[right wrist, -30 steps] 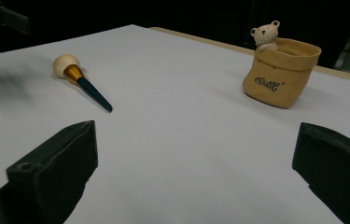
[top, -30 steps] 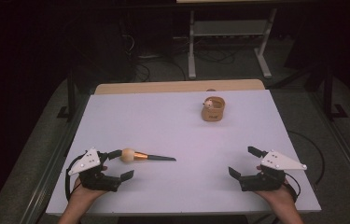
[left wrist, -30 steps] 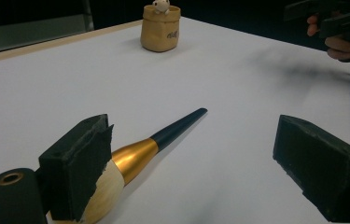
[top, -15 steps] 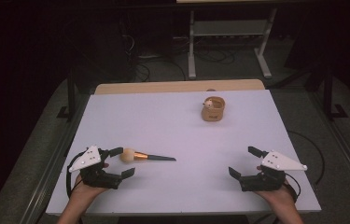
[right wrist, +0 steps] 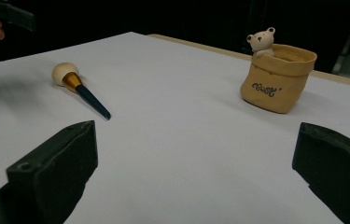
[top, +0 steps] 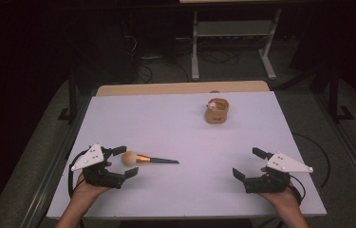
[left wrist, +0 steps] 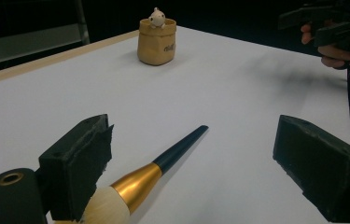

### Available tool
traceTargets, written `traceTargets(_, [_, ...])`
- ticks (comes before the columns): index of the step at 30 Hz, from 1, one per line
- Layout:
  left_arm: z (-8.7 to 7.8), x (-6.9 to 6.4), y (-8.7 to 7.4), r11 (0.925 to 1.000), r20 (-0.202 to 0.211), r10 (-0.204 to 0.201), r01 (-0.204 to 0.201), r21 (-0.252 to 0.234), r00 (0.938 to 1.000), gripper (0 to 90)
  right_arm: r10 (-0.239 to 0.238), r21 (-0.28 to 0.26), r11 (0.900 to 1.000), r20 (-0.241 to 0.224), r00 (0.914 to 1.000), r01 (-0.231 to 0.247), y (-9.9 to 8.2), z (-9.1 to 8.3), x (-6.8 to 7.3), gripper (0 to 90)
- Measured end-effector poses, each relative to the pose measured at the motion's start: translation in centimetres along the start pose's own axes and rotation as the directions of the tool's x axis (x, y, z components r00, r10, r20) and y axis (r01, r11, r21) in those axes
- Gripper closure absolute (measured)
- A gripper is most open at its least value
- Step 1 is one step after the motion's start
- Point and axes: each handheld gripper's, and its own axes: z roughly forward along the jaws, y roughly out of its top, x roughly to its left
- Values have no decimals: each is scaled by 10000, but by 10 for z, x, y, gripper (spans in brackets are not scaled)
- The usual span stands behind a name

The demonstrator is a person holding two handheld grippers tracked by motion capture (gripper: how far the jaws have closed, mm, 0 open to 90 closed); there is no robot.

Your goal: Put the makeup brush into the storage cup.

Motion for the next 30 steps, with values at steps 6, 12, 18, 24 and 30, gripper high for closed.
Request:
traceTargets(6, [4,4,4,9999,58,-69,70,-90,10000,109,97,-85,9999,34,9999,-97,0,-1,-1,0])
traceTargets(12, [8,8,11,9998,54,-15,16,-213,10000,109,56,-148,9999,103,9999,-54,0,-2,-2,0])
traceTargets(18, [10,12,15,9993,104,-26,30,-369,9999,109,8,-119,9999,107,9999,-7,0,-2,-2,0])
traceTargets(24, [15,14,18,9993,208,-74,81,-361,9998,109,130,-127,9998,89,9999,-129,0,-2,-2,0])
traceTargets(30, [19,14,21,9993,265,-22,32,-382,9996,109,86,-129,9999,119,9999,-84,-1,-2,-2,0])
